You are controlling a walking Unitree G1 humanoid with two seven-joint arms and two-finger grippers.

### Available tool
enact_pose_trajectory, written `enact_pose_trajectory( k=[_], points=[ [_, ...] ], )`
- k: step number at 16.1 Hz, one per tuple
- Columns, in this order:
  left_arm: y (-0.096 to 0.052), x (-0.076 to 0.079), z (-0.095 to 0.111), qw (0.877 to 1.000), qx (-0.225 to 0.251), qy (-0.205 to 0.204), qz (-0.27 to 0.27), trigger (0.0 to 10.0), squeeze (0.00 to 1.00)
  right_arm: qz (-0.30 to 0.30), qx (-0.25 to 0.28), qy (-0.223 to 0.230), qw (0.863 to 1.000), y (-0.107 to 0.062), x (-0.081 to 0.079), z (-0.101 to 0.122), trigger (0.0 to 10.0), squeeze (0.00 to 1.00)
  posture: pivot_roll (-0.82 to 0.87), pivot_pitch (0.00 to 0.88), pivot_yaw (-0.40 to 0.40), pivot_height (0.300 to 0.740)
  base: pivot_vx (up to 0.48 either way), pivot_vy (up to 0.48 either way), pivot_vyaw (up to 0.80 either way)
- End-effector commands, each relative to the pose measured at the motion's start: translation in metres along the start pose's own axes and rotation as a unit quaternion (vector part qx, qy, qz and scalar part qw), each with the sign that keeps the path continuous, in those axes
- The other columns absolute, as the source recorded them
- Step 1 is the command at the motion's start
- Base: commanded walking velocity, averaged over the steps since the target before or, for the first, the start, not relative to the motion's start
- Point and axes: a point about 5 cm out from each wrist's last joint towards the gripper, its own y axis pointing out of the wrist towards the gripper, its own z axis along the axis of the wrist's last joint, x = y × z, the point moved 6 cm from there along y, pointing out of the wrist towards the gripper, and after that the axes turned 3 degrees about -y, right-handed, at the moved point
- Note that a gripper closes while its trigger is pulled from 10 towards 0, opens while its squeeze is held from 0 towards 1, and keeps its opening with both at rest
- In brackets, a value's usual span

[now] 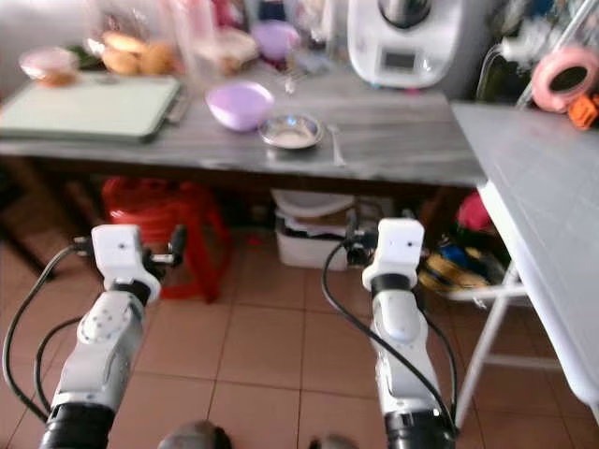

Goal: Setting the table

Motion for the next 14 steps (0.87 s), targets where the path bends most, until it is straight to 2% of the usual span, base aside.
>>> enact_pose_trajectory(
  k=[1, 3, 4, 6, 8, 10, 12, 14],
  points=[
    [-0.002, 0.013, 0.003, 1.000, 0.009, -0.003, -0.025, 10.0, 0.00, -0.010, 0.011, 0.003, 1.000, 0.003, 0.006, 0.008, 10.0, 0.00, 0.00, 0.000, -0.002, 0.740, 0.000, 0.000, 0.00],
    [-0.002, 0.018, 0.008, 0.999, 0.024, -0.006, -0.031, 10.0, 0.00, -0.011, 0.011, -0.002, 1.000, 0.004, 0.008, 0.010, 10.0, 0.00, 0.00, 0.000, -0.006, 0.740, 0.000, 0.000, 0.00],
    [-0.002, 0.020, 0.014, 0.999, 0.035, -0.017, -0.028, 10.0, 0.00, -0.015, 0.032, -0.019, 0.999, 0.003, 0.014, 0.018, 10.0, 0.00, 0.01, 0.000, -0.010, 0.740, 0.000, -0.300, 0.00],
    [-0.013, 0.014, 0.011, 0.999, 0.032, -0.010, -0.021, 10.0, 0.00, -0.021, 0.038, -0.034, 0.998, -0.008, 0.022, 0.021, 10.0, 0.00, 0.01, 0.000, -0.012, 0.740, 0.000, 0.000, 0.00],
    [-0.029, 0.000, 0.002, 1.000, 0.022, 0.009, -0.004, 10.0, 0.00, -0.037, 0.017, -0.037, 0.999, -0.024, 0.032, 0.009, 10.0, 0.00, 0.01, 0.000, -0.005, 0.740, 0.000, 0.000, 0.00],
    [-0.036, -0.014, 0.001, 0.999, 0.023, 0.018, 0.023, 10.0, 0.00, -0.045, -0.004, -0.039, 0.998, -0.038, 0.036, -0.001, 10.0, 0.00, 0.01, 0.000, -0.009, 0.740, 0.000, 0.000, 0.00],
    [-0.031, -0.014, 0.006, 0.999, 0.032, 0.021, 0.029, 10.0, 0.00, -0.047, -0.015, -0.041, 0.998, -0.043, 0.035, -0.007, 10.0, 0.00, -0.01, 0.000, -0.005, 0.740, 0.000, 0.000, 0.00],
    [-0.026, -0.007, 0.011, 0.999, 0.038, 0.020, 0.014, 10.0, 0.00, -0.052, -0.007, -0.045, 0.998, -0.038, 0.039, -0.002, 10.0, 0.00, -0.01, 0.000, -0.001, 0.740, 0.000, 0.000, 0.00]
  ],
)
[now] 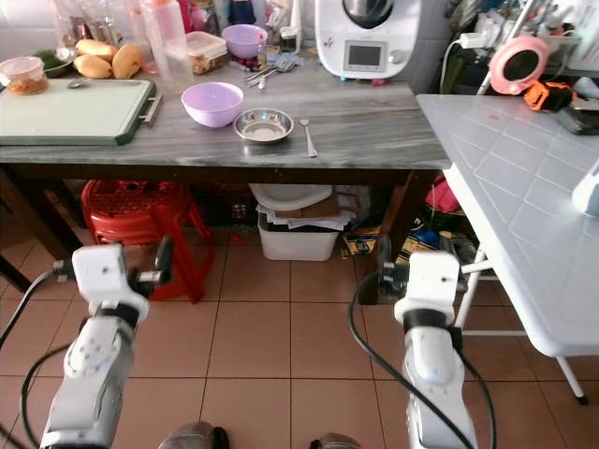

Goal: Setting the table

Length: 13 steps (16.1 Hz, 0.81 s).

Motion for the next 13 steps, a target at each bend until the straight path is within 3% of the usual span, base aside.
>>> enact_pose_trajectory(
  k=[1, 6, 8, 13],
  points=[
    [0.001, 0.003, 0.004, 1.000, 0.005, 0.009, -0.010, 10.0, 0.00, -0.007, 0.012, -0.001, 1.000, 0.003, 0.003, 0.009, 10.0, 0.00, -0.01, 0.000, 0.001, 0.740, 0.000, 0.000, 0.00],
    [0.013, 0.012, 0.010, 1.000, 0.014, 0.001, -0.027, 10.0, 0.00, 0.017, 0.016, 0.005, 1.000, 0.012, -0.012, 0.011, 10.0, 0.00, 0.00, 0.000, -0.025, 0.740, 0.000, -0.254, 0.00],
    [0.019, 0.011, 0.014, 1.000, 0.023, -0.007, -0.017, 10.0, 0.00, 0.020, 0.017, 0.005, 1.000, 0.019, -0.011, 0.012, 10.0, 0.00, 0.01, 0.000, -0.040, 0.740, 0.000, -0.351, 0.00],
    [0.015, 0.017, 0.011, 0.999, 0.014, -0.008, -0.031, 10.0, 0.00, 0.024, 0.014, -0.005, 1.000, 0.022, -0.007, 0.012, 10.0, 0.00, 0.01, 0.000, -0.035, 0.740, 0.000, -0.346, 0.00]
  ],
)
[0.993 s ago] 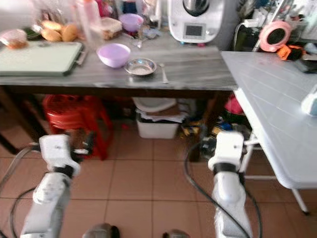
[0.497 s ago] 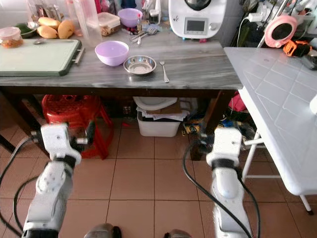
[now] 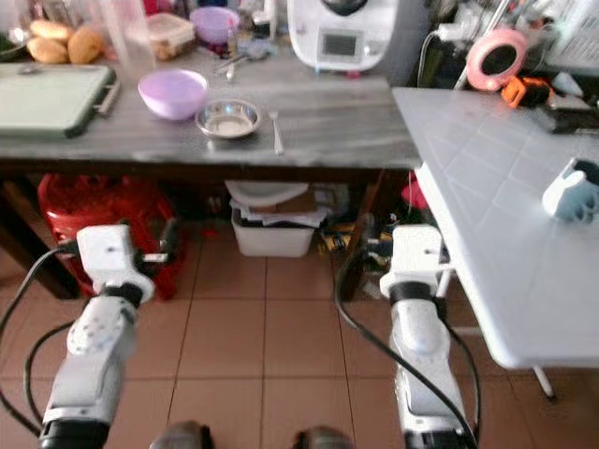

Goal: Setting the table

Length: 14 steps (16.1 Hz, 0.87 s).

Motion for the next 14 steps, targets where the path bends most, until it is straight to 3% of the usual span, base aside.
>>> enact_pose_trajectory(
  k=[1, 14],
  points=[
    [0.0004, 0.0104, 0.0008, 1.000, 0.000, -0.007, -0.015, 10.0, 0.00, -0.014, -0.016, -0.004, 1.000, -0.0019, 0.0115, -0.0074, 10.0, 0.00, 0.01, 0.000, -0.034, 0.740, 0.000, -0.341, 0.00],
    [-0.0044, 0.0071, -0.0035, 1.000, -0.013, 0.000, -0.002, 10.0, 0.00, -0.012, -0.020, -0.012, 1.000, -0.0058, 0.0109, -0.0080, 10.0, 0.00, 0.00, 0.000, -0.034, 0.740, 0.000, -0.321, 0.00]
  ],
)
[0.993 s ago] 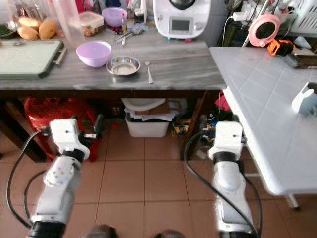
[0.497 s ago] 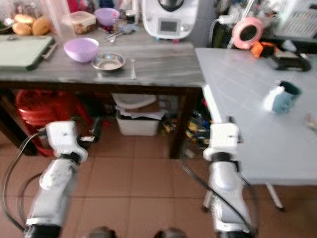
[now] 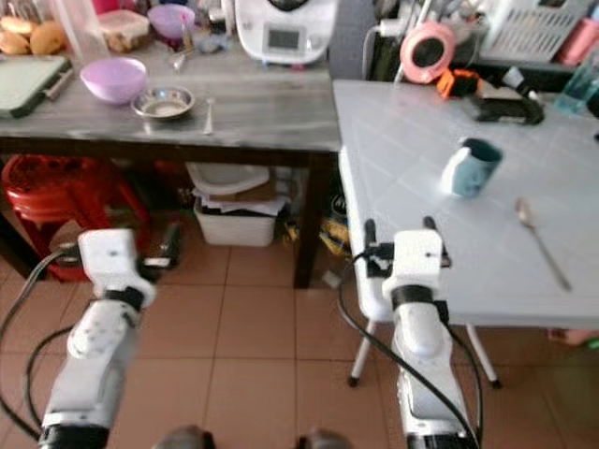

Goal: Setting the table

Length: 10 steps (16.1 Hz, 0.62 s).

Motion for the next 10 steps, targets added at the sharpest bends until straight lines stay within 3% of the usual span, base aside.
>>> enact_pose_trajectory(
  k=[1, 3, 6, 8, 10],
  points=[
    [-0.001, 0.006, 0.001, 1.000, 0.000, 0.001, -0.001, 10.0, 0.00, -0.019, 0.000, -0.003, 1.000, -0.004, 0.011, 0.002, 10.0, 0.00, 0.01, 0.000, -0.038, 0.740, 0.000, -0.307, 0.00],
    [-0.004, -0.001, 0.001, 1.000, 0.002, 0.002, 0.012, 10.0, 0.00, -0.038, -0.012, 0.015, 0.999, -0.015, 0.013, 0.000, 10.0, 0.00, 0.00, 0.000, -0.035, 0.740, 0.000, -0.307, 0.00],
    [-0.007, -0.001, 0.001, 1.000, -0.003, 0.004, 0.007, 10.0, 0.00, -0.029, -0.032, 0.004, 0.999, -0.036, 0.012, -0.012, 10.0, 0.00, 0.01, 0.000, -0.023, 0.740, 0.000, -0.287, 0.00],
    [-0.007, -0.001, 0.000, 1.000, -0.005, 0.005, 0.005, 10.0, 0.00, -0.029, -0.036, 0.002, 0.999, -0.037, 0.014, -0.013, 10.0, 0.00, 0.00, 0.000, -0.018, 0.740, 0.000, -0.276, 0.00],
    [-0.004, 0.006, 0.001, 1.000, -0.004, 0.003, -0.003, 10.0, 0.00, -0.030, -0.025, 0.000, 0.999, -0.025, 0.013, -0.007, 10.0, 0.00, 0.00, 0.000, -0.012, 0.740, 0.000, -0.322, 0.00]
  ],
)
